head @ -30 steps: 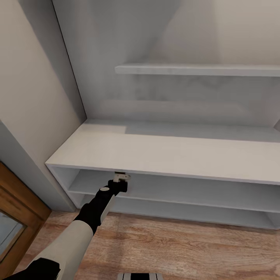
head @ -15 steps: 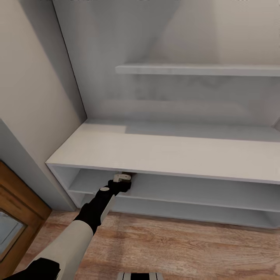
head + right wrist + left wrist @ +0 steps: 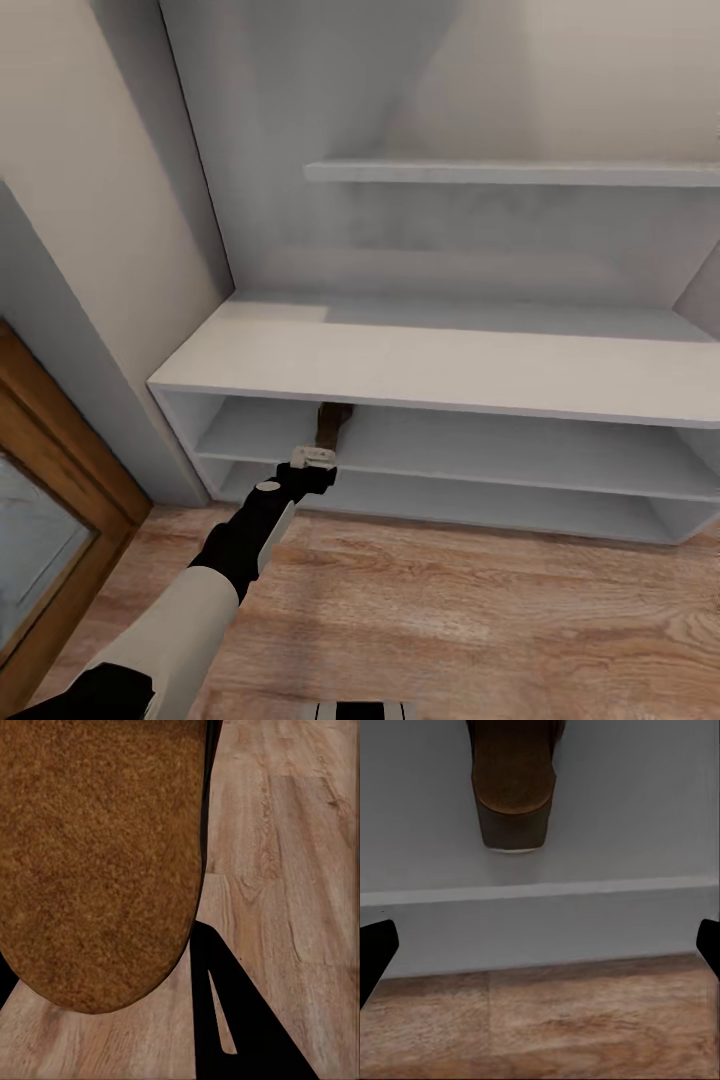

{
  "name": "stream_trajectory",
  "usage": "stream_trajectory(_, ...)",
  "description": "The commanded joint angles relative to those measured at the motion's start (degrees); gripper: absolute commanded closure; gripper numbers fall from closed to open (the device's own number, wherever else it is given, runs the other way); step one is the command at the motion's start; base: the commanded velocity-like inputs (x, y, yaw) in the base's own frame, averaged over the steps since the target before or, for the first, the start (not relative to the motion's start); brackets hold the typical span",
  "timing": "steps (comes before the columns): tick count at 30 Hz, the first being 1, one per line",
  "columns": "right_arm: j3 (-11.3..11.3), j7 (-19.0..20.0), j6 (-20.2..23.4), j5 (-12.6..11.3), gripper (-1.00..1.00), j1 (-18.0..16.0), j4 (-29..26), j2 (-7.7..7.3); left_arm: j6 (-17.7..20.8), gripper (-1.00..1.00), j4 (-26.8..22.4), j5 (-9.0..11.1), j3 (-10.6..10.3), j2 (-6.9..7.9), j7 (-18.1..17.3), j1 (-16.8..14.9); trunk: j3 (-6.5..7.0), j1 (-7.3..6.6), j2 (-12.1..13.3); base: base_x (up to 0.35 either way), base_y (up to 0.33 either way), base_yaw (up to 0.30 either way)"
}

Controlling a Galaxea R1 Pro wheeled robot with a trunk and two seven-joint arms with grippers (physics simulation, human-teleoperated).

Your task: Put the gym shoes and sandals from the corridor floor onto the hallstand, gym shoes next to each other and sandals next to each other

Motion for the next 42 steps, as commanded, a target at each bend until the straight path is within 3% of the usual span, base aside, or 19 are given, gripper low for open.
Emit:
stream_trajectory(1,-0.1,0.4,0.1,0.4,1.00,-0.1,-0.1,0.11,0.3,-1.00,-0.1,0.1,-0.1,0.02,0.0,0.0,-0.05,-0.05,0.0,-0.337,0.000,0.000)
stream_trajectory(7,-0.1,0.5,-0.2,0.4,1.00,-0.1,0.0,0.26,0.1,-1.00,-0.2,0.0,0.0,0.14,-0.1,0.4,-0.05,-0.05,0.0,-0.337,0.000,0.000)
stream_trajectory(12,-0.2,0.5,-0.2,0.3,1.00,-0.1,0.0,0.29,-5.0,-1.00,0.1,0.2,0.6,2.49,-0.2,0.6,-0.05,-0.05,0.0,-0.337,0.000,0.000)
stream_trajectory(15,-0.4,0.5,-0.3,0.3,1.00,-0.1,-0.1,0.29,-8.0,-1.00,2.9,0.1,0.9,3.56,-0.3,0.6,-0.05,-0.05,0.0,-0.337,0.000,0.000)
stream_trajectory(19,-0.4,0.5,-0.3,0.3,1.00,-0.1,-0.1,0.29,-8.7,-1.00,4.0,0.1,1.1,4.20,-0.4,0.6,-0.05,-0.05,0.0,-0.337,0.000,0.000)
stream_trajectory(30,-0.4,0.4,-0.5,0.3,1.00,-0.1,-0.1,0.29,-8.9,-1.00,4.2,0.1,1.1,4.43,-0.5,0.6,-0.05,-0.05,0.0,-0.301,0.000,0.000)
stream_trajectory(42,0.0,0.2,0.0,0.3,1.00,-0.1,-0.1,0.29,-8.9,-1.00,4.3,0.1,1.0,4.11,-0.4,0.6,-0.05,-0.05,0.0,-0.031,-0.001,0.000)
